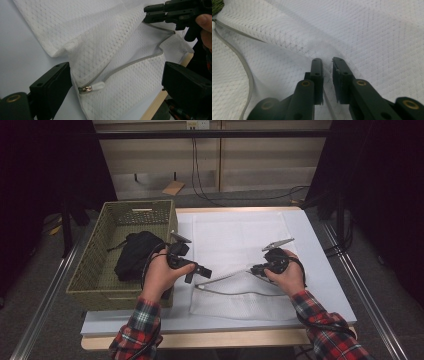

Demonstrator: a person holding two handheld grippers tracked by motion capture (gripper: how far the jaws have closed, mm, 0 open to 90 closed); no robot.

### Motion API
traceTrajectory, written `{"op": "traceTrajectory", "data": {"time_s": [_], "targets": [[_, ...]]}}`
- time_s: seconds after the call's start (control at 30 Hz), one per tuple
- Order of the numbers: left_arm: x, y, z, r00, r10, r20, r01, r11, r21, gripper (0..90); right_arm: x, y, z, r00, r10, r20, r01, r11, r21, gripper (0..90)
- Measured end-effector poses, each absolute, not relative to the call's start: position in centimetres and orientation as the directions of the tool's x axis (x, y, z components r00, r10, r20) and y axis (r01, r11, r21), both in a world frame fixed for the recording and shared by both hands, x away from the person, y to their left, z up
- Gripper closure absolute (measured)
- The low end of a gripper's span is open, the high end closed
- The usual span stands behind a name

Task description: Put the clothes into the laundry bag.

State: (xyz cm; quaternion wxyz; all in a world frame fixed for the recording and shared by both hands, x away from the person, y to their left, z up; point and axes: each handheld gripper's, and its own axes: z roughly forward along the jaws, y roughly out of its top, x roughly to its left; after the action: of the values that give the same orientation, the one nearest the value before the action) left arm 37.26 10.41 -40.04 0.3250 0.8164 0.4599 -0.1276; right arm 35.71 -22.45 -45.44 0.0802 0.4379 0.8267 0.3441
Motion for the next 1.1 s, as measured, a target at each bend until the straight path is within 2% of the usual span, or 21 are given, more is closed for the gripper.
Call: {"op": "traceTrajectory", "data": {"time_s": [0.1, 0.3, 0.63, 0.8, 0.97, 1.03, 1.1], "targets": [[37.3, 10.5, -40.1, 0.547, 0.665, -0.508, 0.833, -0.368, 0.414, 8.9, 35.6, -22.4, -45.4, -0.606, 0.778, 0.166, 0.663, 0.379, 0.645, 70.2], [37.2, 10.3, -40.1, 0.537, 0.669, -0.514, 0.839, -0.360, 0.408, 8.8, 35.3, -22.5, -44.8, -0.596, 0.788, 0.151, 0.658, 0.372, 0.655, 62.8], [37.2, 10.2, -40.2, 0.537, 0.667, -0.517, 0.840, -0.364, 0.404, 8.8, 35.6, -22.0, -45.4, -0.612, 0.782, 0.121, 0.640, 0.399, 0.656, 37.3], [37.3, 10.4, -40.3, 0.539, 0.668, -0.514, 0.839, -0.367, 0.403, 8.8, 35.9, -21.5, -45.8, -0.626, 0.773, 0.101, 0.629, 0.425, 0.651, 31.4], [37.3, 10.4, -40.3, 0.538, 0.666, -0.517, 0.839, -0.366, 0.403, 8.9, 36.2, -21.1, -46.2, -0.657, 0.749, 0.089, 0.621, 0.470, 0.628, 31.8], [37.3, 10.4, -40.3, 0.538, 0.663, -0.520, 0.839, -0.368, 0.400, 8.9, 36.3, -20.9, -46.5, -0.675, 0.735, 0.069, 0.604, 0.497, 0.623, 36.8], [37.3, 10.4, -40.3, 0.538, 0.665, -0.518, 0.840, -0.370, 0.397, 8.8, 36.2, -20.9, -46.6, -0.688, 0.723, 0.067, 0.602, 0.516, 0.610, 46.9]]}}
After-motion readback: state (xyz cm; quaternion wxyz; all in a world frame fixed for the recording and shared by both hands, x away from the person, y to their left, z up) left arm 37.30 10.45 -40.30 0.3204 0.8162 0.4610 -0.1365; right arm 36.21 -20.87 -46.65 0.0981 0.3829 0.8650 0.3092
